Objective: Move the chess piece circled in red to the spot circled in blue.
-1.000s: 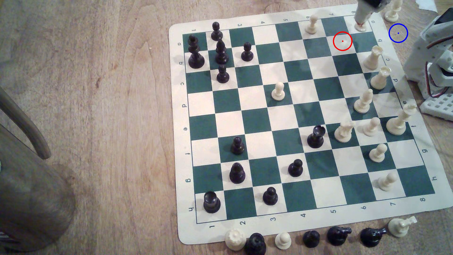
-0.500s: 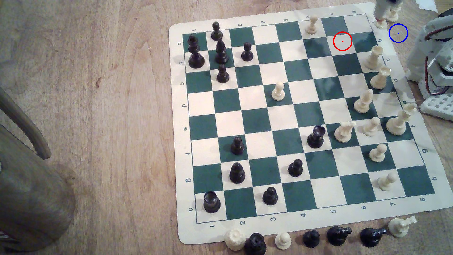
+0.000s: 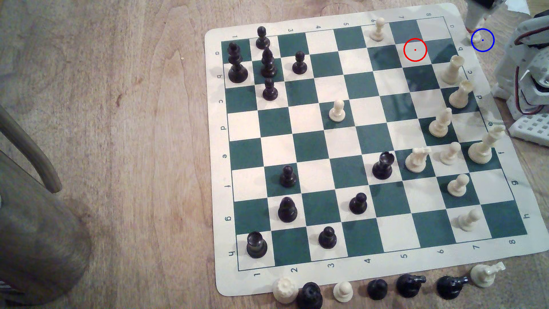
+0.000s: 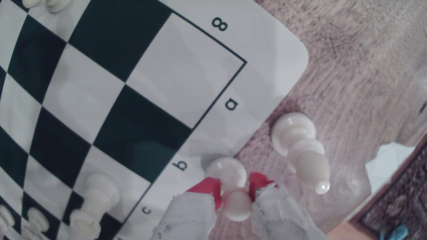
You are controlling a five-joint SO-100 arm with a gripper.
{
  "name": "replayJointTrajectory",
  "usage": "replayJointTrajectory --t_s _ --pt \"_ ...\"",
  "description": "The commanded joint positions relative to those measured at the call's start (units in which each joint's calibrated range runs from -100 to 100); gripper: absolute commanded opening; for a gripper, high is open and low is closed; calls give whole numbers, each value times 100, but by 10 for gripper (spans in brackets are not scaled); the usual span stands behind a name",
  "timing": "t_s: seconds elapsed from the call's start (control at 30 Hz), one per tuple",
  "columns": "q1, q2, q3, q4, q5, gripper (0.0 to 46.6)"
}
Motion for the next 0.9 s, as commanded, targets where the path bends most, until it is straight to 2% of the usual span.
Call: replayJointTrajectory --t_s 0.0,0.6,0.77,0.87 --pt "172 -71 -57 -102 122 1" --pt "524 -54 70 -323 493 1" --pt "540 -29 97 -389 503 1" --pt "540 -37 97 -389 508 40"
